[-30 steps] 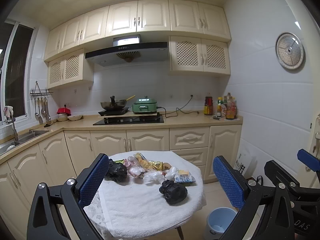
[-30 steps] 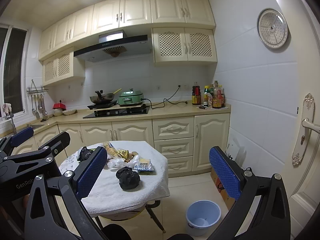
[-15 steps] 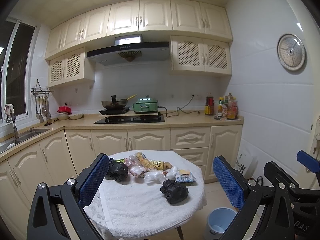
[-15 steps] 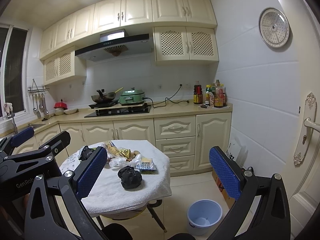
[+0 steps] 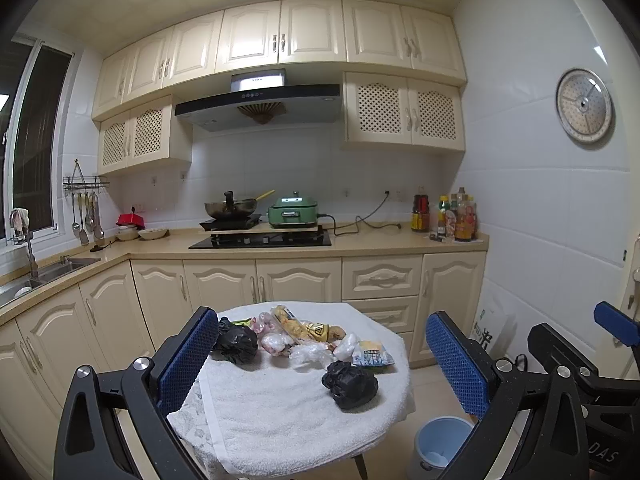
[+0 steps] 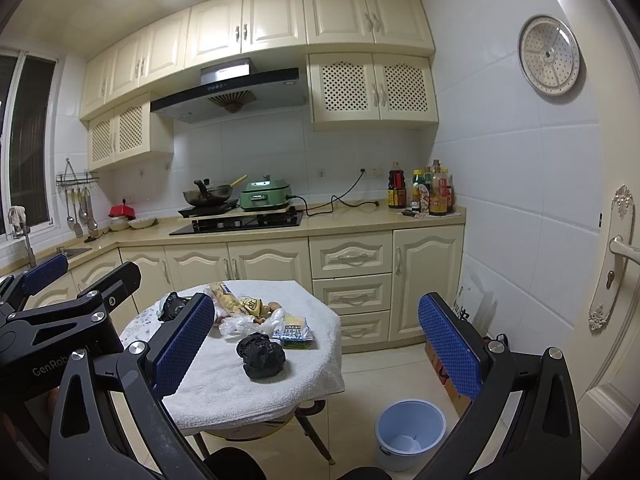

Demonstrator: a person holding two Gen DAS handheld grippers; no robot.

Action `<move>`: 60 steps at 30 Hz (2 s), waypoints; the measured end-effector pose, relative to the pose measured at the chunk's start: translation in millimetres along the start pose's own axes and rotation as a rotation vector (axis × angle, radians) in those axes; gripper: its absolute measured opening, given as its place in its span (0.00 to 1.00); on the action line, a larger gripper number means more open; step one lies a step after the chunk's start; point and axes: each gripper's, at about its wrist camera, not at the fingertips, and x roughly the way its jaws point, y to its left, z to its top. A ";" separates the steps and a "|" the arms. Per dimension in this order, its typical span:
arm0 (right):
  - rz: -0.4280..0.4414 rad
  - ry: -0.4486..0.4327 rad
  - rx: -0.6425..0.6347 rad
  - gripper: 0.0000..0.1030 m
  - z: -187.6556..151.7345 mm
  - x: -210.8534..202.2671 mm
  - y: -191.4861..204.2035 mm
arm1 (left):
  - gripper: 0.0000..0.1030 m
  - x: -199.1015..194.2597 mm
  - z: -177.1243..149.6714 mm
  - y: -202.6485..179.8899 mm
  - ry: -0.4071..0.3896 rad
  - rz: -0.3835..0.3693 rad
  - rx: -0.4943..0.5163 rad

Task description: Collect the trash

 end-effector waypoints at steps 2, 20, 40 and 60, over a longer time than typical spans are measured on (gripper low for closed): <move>0.000 -0.002 -0.001 1.00 0.5 0.9 1.0 | 0.99 0.1 0.0 0.4 0.000 0.001 0.000; 0.010 0.002 0.002 1.00 -0.5 1.5 3.5 | 0.99 1.8 -0.9 2.4 0.001 0.000 -0.002; 0.042 0.037 0.027 1.00 -14.8 22.2 -0.3 | 0.99 30.5 -11.3 11.3 0.035 -0.015 -0.014; 0.215 0.427 -0.047 1.00 -125.8 240.7 47.1 | 0.99 241.3 -69.1 87.1 0.481 0.080 -0.093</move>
